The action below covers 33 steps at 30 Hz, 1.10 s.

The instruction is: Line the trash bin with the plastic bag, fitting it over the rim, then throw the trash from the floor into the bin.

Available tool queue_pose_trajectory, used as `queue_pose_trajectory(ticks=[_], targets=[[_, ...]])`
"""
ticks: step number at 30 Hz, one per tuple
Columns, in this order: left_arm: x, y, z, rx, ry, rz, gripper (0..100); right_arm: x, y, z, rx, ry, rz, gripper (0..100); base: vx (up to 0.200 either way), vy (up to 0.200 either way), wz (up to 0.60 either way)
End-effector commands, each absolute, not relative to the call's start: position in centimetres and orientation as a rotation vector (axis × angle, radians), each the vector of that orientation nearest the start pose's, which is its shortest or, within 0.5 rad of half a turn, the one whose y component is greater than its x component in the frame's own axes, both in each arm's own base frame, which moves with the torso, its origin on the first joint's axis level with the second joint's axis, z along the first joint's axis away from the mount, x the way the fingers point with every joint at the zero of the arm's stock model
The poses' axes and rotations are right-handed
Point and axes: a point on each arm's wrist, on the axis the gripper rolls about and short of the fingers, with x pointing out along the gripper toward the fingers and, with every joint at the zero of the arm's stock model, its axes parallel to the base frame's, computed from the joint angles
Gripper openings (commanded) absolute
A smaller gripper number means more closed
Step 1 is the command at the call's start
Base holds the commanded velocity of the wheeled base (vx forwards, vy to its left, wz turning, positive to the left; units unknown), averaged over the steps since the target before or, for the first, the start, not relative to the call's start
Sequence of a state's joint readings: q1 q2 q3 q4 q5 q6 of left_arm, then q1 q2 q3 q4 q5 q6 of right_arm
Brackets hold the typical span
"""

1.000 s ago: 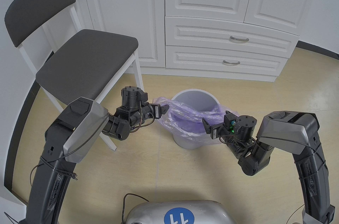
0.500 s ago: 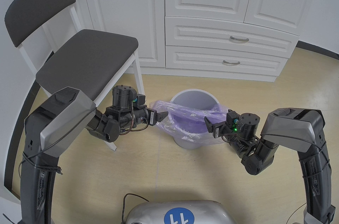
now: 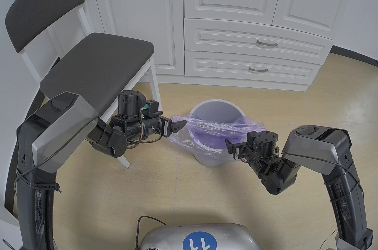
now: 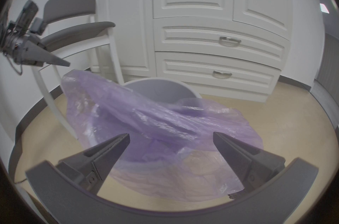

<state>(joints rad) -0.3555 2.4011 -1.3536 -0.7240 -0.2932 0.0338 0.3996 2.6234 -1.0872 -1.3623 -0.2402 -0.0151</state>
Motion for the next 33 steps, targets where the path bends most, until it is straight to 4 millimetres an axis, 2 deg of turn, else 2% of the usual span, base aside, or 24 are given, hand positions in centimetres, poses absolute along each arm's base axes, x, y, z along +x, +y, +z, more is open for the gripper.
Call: queue_pose_trajectory(ticks=[1, 4, 5, 8, 10, 12, 14, 15, 16, 20, 24, 27, 33], targets=[[43.5, -17.3, 6.1, 0.040, 0.256, -0.662, 100, 42.1, 16.9, -3.7, -0.020, 0.151, 0.115, 100, 0.000, 0.000, 0.00], [42.8, -17.5, 6.4, 0.042, 0.169, -0.673, 100, 42.1, 16.8, -2.6, -0.001, 0.140, 0.112, 100, 0.000, 0.000, 0.00], [42.2, -17.8, 7.2, 0.035, 0.087, -0.684, 100, 42.2, 16.6, -2.0, 0.008, 0.130, 0.107, 100, 0.000, 0.000, 0.00], [41.1, -18.0, 8.3, 0.041, 0.004, -0.691, 100, 42.3, 16.3, -1.1, 0.016, 0.112, 0.101, 100, 0.000, 0.000, 0.00], [39.5, -18.1, 10.7, 0.046, -0.004, -0.698, 100, 42.3, 16.1, -0.5, 0.020, 0.101, 0.097, 100, 0.000, 0.000, 0.00], [39.1, -18.1, 12.0, 0.045, -0.002, -0.686, 100, 42.3, 16.0, -0.1, 0.022, 0.096, 0.094, 100, 0.000, 0.000, 0.00], [39.5, -18.2, 13.6, 0.037, -0.015, -0.644, 100, 42.2, 15.9, 0.4, 0.026, 0.088, 0.093, 100, 0.000, 0.000, 0.00], [39.5, -18.2, 13.6, 0.037, -0.015, -0.644, 100, 42.2, 15.9, 0.4, 0.026, 0.088, 0.093, 100, 0.000, 0.000, 0.00], [40.6, -18.3, 14.9, 0.020, -0.056, -0.605, 100, 42.1, 15.8, 0.8, 0.028, 0.083, 0.093, 100, 0.000, 0.000, 0.00], [41.7, -17.9, 16.4, -0.027, -0.084, -0.496, 100, 41.9, 15.7, 1.3, 0.030, 0.078, 0.093, 100, 0.000, 0.000, 0.00], [41.4, -17.6, 16.7, -0.048, -0.095, -0.446, 100, 41.9, 15.6, 1.4, 0.029, 0.081, 0.091, 100, 0.000, 0.000, 0.00], [41.4, -17.6, 15.9, -0.050, -0.100, -0.438, 100, 41.7, 15.6, 1.1, 0.023, 0.099, 0.091, 100, 0.000, 0.000, 0.00], [41.6, -17.0, 15.5, -0.044, -0.093, -0.437, 100, 41.3, 15.5, 1.3, 0.017, 0.122, 0.093, 100, 0.200, 0.000, 0.00]])
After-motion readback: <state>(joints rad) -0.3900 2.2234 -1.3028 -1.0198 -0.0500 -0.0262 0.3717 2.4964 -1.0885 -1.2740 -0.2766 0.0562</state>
